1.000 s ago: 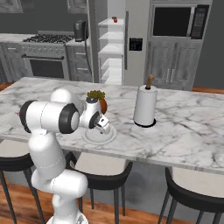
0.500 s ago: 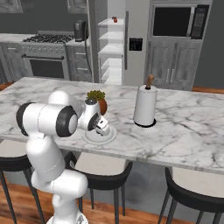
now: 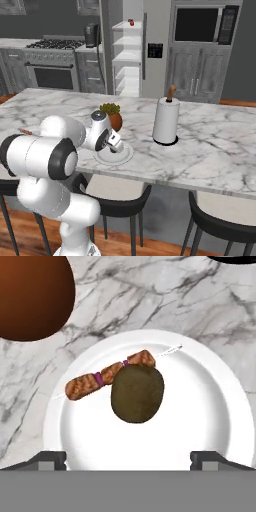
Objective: Pick up the apple and kiwi from the fridge and place one fruit on each plate on the dining counter.
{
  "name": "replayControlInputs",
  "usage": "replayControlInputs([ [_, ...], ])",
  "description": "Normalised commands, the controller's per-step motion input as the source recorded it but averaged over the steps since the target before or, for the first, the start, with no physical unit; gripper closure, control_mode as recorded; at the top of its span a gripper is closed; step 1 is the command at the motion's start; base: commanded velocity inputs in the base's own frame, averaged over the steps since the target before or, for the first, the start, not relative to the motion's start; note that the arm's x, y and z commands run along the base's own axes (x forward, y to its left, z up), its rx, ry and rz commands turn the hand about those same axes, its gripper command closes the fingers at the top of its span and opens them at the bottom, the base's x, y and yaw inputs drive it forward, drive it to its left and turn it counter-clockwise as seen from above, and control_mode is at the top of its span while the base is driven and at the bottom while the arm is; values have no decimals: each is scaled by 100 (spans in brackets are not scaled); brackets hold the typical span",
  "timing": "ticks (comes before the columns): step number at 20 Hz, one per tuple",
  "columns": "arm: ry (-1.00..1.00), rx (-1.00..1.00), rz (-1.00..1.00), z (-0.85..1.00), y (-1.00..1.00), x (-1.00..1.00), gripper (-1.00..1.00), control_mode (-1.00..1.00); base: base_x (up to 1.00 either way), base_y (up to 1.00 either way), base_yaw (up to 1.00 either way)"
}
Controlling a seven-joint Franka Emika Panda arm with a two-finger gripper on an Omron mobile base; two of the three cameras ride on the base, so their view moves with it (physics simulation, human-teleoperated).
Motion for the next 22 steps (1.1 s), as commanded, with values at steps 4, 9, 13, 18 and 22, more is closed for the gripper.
replayControlInputs([
  [4,-10,0,0,58,0,-83,-100,-100,0,0,0],
  [9,-8,0,6,55,0,-97,-100,-100,0,0,0],
  [13,-11,0,15,61,0,-100,-100,-100,0,0,0],
  [18,-3,0,14,47,0,-100,-100,-100,0,0,0],
  [22,1,0,5,25,3,-100,-100,-100,0,0,0],
])
